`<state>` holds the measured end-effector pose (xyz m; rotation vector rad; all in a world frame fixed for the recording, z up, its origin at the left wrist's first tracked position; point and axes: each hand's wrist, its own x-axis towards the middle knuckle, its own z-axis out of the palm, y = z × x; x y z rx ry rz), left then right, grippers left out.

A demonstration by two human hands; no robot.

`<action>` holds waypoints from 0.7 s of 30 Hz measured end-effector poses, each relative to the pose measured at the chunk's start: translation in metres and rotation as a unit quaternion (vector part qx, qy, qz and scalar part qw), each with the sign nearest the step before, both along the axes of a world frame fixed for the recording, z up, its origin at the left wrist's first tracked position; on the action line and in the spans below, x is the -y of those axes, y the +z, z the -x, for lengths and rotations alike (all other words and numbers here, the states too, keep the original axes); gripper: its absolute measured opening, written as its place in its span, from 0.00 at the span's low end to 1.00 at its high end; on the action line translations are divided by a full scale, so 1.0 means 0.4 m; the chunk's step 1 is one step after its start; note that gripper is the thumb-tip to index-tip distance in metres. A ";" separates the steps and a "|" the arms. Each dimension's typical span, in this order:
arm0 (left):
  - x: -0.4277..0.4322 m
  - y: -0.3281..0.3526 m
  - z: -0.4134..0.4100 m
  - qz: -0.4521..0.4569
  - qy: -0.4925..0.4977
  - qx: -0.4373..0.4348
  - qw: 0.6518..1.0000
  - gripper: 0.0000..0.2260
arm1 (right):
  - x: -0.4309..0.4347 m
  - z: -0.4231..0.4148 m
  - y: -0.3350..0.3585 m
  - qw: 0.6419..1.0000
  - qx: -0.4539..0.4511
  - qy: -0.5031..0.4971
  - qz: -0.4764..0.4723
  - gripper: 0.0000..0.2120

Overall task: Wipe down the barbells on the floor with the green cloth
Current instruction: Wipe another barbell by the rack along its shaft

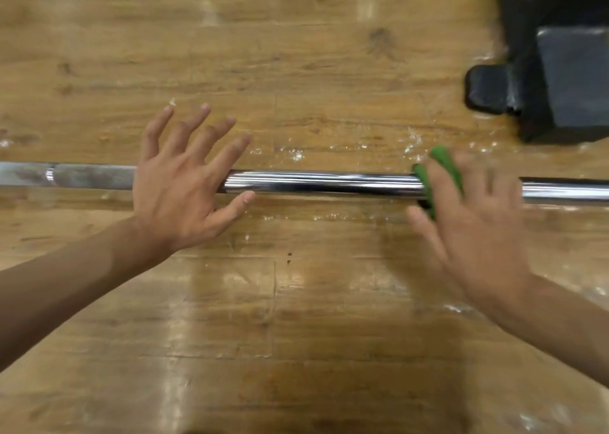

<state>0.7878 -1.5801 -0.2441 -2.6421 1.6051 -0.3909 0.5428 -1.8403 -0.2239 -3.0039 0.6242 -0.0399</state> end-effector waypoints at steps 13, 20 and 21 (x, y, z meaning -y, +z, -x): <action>0.085 -0.028 -0.074 0.084 0.080 0.020 0.993 0.24 | -0.105 -0.275 -0.014 0.986 0.021 0.166 0.016 0.36; 0.112 -0.039 -0.070 0.113 0.149 0.006 0.982 0.24 | 0.189 -0.001 -0.023 0.997 0.025 -0.047 0.060 0.32; 0.115 -0.040 -0.069 0.115 0.160 0.008 0.980 0.24 | 0.203 0.012 -0.019 0.995 0.031 -0.079 0.054 0.32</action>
